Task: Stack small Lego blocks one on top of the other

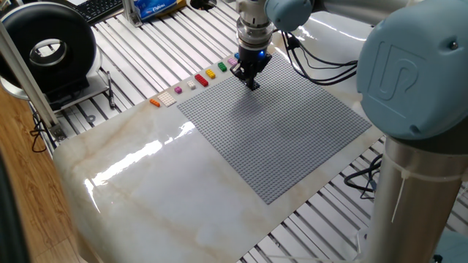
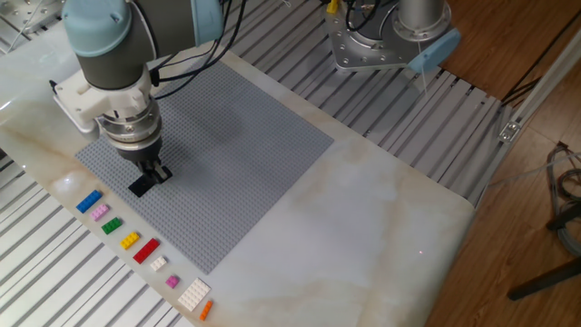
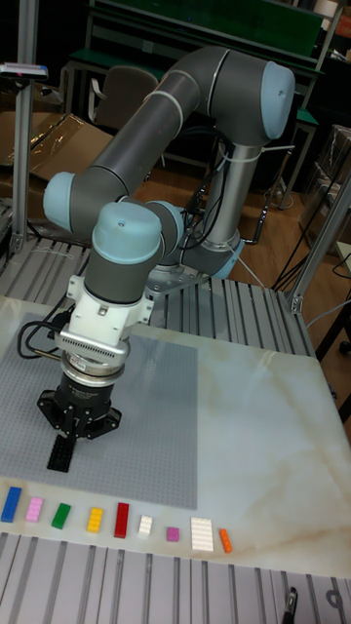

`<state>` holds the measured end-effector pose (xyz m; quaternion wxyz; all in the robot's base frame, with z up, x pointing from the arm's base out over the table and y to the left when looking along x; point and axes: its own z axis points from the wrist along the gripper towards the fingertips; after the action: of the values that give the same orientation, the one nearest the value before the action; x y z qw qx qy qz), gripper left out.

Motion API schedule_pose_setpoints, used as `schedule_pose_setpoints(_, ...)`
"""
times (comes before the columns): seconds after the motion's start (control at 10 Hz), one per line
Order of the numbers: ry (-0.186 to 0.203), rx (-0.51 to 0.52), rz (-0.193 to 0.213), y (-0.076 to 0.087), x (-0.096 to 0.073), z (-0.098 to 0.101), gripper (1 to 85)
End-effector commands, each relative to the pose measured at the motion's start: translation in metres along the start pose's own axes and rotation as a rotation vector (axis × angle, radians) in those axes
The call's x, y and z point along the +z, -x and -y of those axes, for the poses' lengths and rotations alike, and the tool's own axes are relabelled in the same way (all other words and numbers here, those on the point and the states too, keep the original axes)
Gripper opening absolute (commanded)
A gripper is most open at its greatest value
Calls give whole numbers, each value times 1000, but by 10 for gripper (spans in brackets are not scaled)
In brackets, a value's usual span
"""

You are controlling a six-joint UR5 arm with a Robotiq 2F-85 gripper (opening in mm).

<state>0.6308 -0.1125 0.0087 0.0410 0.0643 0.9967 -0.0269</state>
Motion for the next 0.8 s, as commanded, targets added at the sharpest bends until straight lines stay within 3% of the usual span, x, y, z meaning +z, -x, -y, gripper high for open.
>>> schedule_pose_setpoints(0.0, 3, 3, -6, 2, -3, 2, 10)
schedule_pose_setpoints(0.7, 8, -8, 12, 16, 7, 8, 10)
